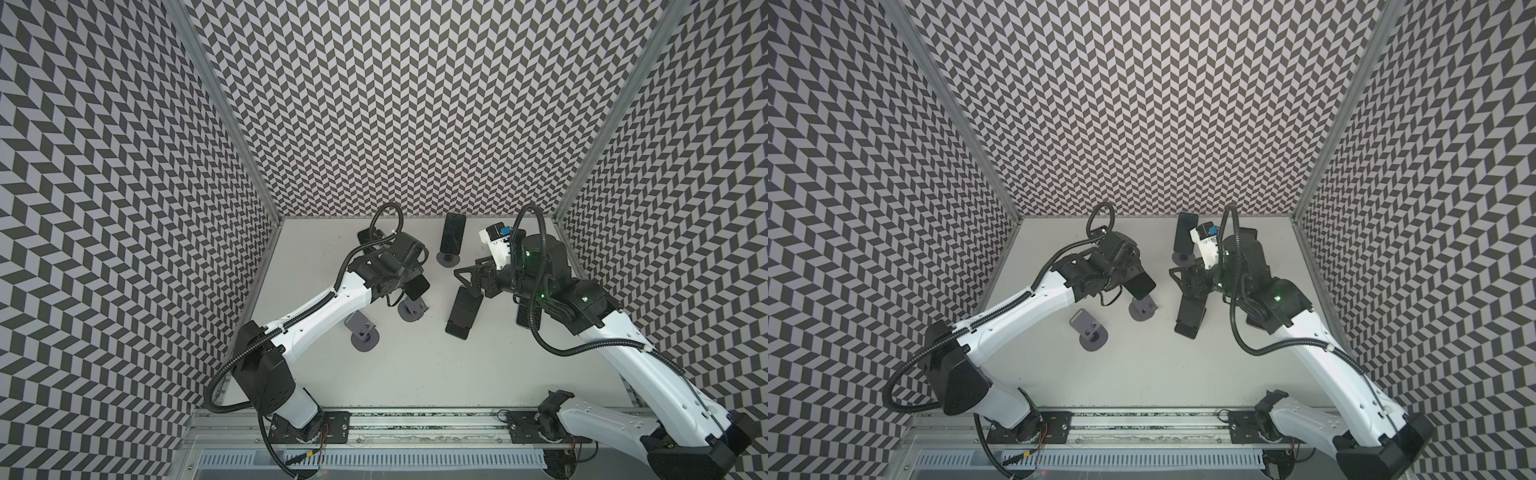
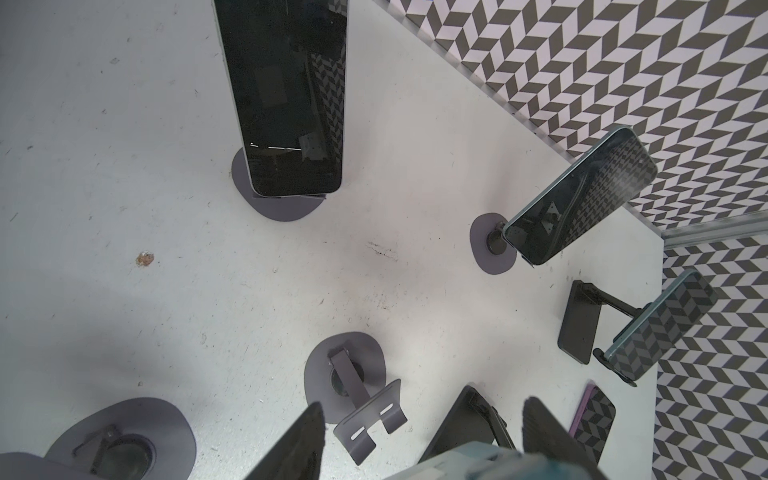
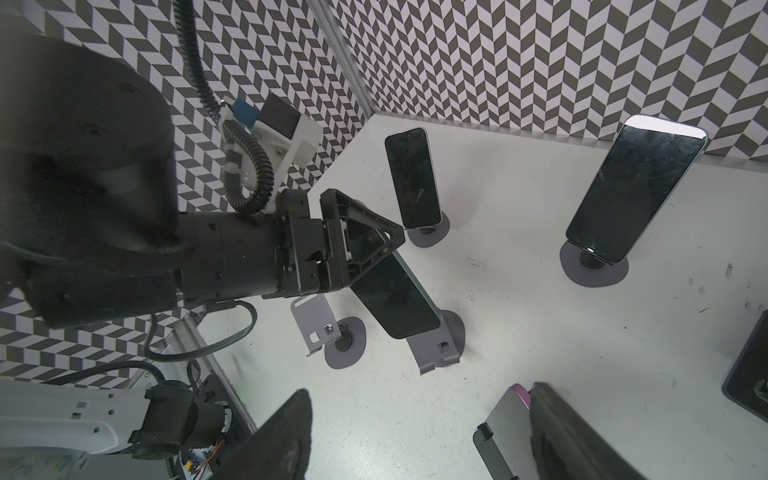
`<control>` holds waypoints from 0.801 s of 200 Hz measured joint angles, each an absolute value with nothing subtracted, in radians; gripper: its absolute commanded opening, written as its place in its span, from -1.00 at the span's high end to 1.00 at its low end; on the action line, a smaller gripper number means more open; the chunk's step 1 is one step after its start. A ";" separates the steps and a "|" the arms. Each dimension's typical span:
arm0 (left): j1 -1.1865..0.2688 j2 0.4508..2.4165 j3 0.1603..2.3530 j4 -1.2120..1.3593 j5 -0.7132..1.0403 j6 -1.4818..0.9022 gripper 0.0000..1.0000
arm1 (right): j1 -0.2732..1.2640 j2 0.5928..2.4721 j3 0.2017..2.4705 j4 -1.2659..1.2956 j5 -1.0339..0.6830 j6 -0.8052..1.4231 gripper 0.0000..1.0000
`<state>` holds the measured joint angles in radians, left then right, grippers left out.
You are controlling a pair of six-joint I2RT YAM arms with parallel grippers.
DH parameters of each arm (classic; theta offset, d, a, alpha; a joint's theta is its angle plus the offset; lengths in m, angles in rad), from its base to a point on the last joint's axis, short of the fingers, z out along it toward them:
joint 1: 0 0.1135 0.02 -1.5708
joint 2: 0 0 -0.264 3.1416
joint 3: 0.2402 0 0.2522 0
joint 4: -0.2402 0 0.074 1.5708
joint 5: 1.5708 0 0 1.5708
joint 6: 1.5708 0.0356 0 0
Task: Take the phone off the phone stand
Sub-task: 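Swing the held teal-edged phone toward the far corner beside the left arm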
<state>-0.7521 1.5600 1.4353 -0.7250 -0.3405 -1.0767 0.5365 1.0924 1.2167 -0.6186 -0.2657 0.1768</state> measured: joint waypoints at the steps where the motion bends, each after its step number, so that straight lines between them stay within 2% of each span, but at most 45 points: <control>1: -0.751 1.560 1.435 -0.724 -0.340 -1.075 -0.32 | 0.537 1.092 1.217 -0.619 -0.266 0.177 -0.59; 64: -0.694 1.527 1.400 -0.672 -0.272 -0.975 -0.31 | 0.537 1.115 1.251 -0.616 -0.286 0.184 -0.57; 160: -0.510 1.453 1.334 -0.628 -0.148 -0.807 -0.30 | 0.538 1.202 1.313 -0.612 -0.309 0.200 -0.54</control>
<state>-0.5102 1.4532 1.3342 -0.6285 -0.1482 -0.8074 0.5385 1.2022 1.3132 -0.6121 -0.3088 0.2001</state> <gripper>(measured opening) 0.684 0.773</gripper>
